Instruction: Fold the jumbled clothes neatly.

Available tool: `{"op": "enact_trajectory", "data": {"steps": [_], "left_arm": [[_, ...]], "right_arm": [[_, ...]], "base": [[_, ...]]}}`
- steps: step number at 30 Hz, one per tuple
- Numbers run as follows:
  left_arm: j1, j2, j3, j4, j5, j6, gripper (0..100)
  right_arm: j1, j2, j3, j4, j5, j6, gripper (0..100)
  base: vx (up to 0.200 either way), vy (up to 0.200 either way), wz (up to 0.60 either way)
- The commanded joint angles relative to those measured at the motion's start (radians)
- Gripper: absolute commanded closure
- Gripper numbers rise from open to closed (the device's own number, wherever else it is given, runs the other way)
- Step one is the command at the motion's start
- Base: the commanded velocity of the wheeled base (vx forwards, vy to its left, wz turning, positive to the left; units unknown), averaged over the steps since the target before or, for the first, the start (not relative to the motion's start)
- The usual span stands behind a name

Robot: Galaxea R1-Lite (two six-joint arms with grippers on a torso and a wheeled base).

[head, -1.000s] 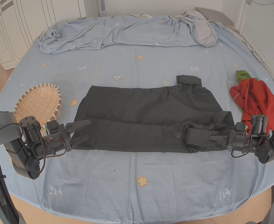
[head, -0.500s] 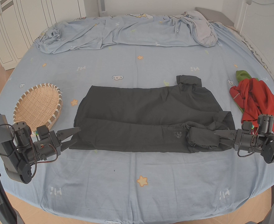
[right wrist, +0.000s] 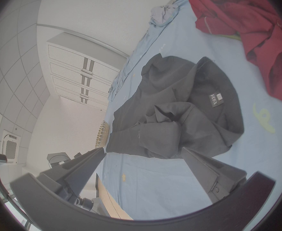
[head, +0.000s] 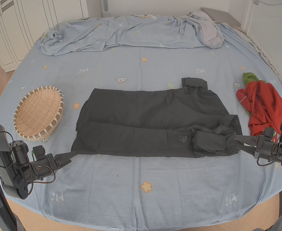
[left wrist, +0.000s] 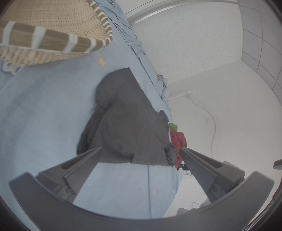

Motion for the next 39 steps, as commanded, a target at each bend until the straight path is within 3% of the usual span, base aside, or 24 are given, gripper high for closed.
{"op": "enact_trajectory", "data": {"steps": [1, 10, 24, 32, 33, 39], "left_arm": [[0.003, 0.067, -0.005, -0.018, 0.0, 0.006, 0], [-0.009, 0.14, -0.117, -0.018, 0.004, -0.015, 0], [-0.02, 0.112, -0.228, -0.018, 0.001, -0.191, 0], [-0.048, 0.13, -0.26, -0.018, 0.009, -0.195, 0], [-0.049, 0.141, -0.261, -0.018, 0.01, -0.195, 100], [-0.046, 0.149, -0.254, -0.018, 0.007, -0.195, 100]], "right_arm": [[-0.028, -0.025, 0.011, 0.0, 0.0, -0.001, 0], [-0.028, -0.025, 0.008, 0.0, 0.0, -0.001, 0], [-0.028, -0.007, 0.007, 0.0, -0.002, -0.002, 0], [-0.039, 0.018, 0.013, 0.0, -0.005, -0.027, 0], [-0.051, 0.033, 0.019, 0.0, -0.005, -0.057, 0], [-0.095, 0.064, 0.042, 0.0, 0.0, -0.125, 0]], "base": [[0.0, 0.0, 0.0], [0.0, 0.0, 0.0], [0.0, 0.0, 0.0], [0.0, 0.0, 0.0], [0.0, 0.0, 0.0], [0.0, 0.0, 0.0]]}}
